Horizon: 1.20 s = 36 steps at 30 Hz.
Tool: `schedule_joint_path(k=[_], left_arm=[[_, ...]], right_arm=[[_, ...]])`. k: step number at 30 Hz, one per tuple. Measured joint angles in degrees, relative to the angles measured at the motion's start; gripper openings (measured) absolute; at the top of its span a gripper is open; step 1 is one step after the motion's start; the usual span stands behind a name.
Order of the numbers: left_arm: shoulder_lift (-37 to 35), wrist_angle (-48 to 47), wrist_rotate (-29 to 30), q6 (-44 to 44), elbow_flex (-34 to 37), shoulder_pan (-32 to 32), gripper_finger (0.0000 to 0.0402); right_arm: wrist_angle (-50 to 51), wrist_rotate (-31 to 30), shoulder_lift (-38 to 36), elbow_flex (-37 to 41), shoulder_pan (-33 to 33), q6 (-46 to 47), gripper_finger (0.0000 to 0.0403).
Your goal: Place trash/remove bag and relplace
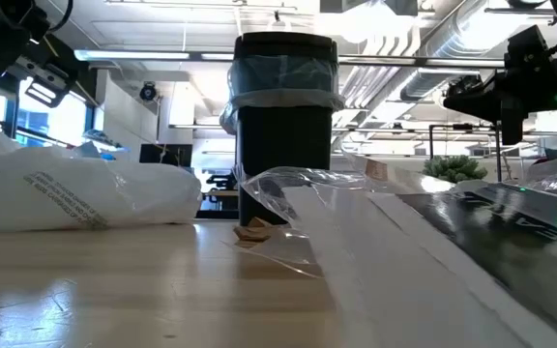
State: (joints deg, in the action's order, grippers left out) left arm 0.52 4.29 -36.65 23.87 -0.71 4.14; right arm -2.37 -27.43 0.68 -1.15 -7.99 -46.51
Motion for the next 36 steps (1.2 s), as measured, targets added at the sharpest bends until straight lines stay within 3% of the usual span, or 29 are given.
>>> schedule_joint_path(k=[21,25,30,32,34,36], left_arm=[[0.0,0.6,1.8,-0.1,0.0,0.0,0.0],[0.0,7.0,13.7,7.6,0.0,0.0,0.0],[0.2,23.3,45.3,15.3,0.0,0.0,0.0],[1.2,30.9,54.9,14.0,-0.1,0.0,0.0],[3.9,35.9,55.4,7.9,-1.8,-0.1,0.0],[8.6,36.8,50.4,2.5,-5.6,0.0,0.0]], right_arm=[[0.0,0.0,0.0,0.0,0.0,0.0,0.0],[0.0,0.0,0.0,0.0,0.0,0.0,0.0],[0.0,0.0,0.0,0.0,0.0,0.0,0.0],[0.0,0.0,0.0,0.0,0.0,0.0,0.0],[0.0,0.0,0.0,0.0,0.0,0.0,0.0],[0.0,0.0,0.0,0.0,0.0,0.0,0.0]])
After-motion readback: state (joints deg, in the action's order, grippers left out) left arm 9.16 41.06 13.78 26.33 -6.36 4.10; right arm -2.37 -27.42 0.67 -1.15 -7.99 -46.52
